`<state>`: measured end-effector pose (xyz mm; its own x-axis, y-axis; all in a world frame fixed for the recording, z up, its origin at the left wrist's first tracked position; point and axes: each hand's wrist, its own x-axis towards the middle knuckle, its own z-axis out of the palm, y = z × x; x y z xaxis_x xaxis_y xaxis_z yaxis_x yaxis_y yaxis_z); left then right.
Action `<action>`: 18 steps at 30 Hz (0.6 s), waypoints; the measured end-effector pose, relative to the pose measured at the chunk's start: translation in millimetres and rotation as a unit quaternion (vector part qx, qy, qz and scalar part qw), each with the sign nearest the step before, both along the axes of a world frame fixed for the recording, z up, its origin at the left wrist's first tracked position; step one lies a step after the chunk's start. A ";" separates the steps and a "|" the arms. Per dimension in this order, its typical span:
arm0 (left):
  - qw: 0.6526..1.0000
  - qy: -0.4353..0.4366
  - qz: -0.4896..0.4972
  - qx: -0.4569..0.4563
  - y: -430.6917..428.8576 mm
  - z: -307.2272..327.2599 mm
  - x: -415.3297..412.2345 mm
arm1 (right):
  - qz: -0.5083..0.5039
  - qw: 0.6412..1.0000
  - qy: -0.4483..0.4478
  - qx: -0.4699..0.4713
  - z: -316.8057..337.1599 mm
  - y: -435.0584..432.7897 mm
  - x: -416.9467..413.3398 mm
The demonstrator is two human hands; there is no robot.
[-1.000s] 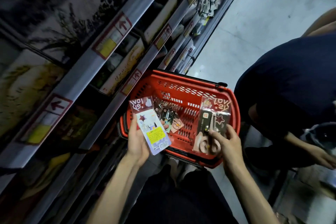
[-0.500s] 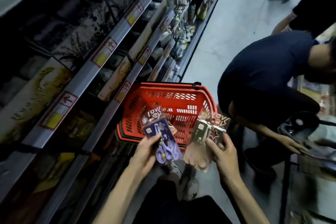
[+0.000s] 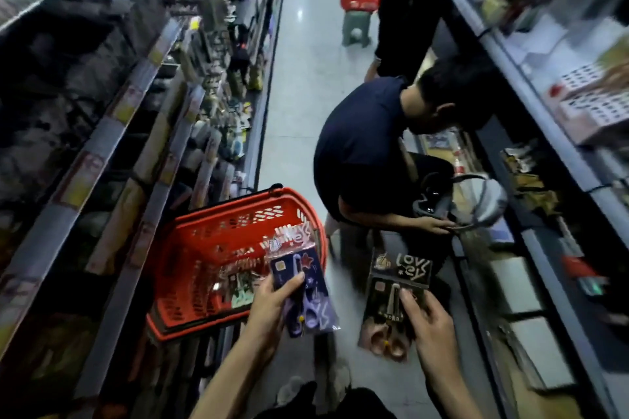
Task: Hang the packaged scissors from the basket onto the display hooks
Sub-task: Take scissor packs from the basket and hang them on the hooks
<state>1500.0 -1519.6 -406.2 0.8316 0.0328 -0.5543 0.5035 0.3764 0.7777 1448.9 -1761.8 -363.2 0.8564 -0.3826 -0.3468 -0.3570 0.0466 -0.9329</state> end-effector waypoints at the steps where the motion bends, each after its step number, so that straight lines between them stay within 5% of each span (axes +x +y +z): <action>1: 1.000 -0.012 -0.023 0.006 -4.8 3.9 4.4 | -0.028 1.000 -0.001 -0.001 0.1 -2.7 -7.7; 8: 0.967 -0.121 -0.201 0.099 -32.6 17.5 24.8 | -0.228 0.973 -0.016 -0.036 9.6 -8.7 -63.2; 18: 0.922 -0.123 -0.359 0.083 -105.5 8.3 -13.9 | -0.475 0.878 0.014 -0.057 3.1 -11.0 -204.9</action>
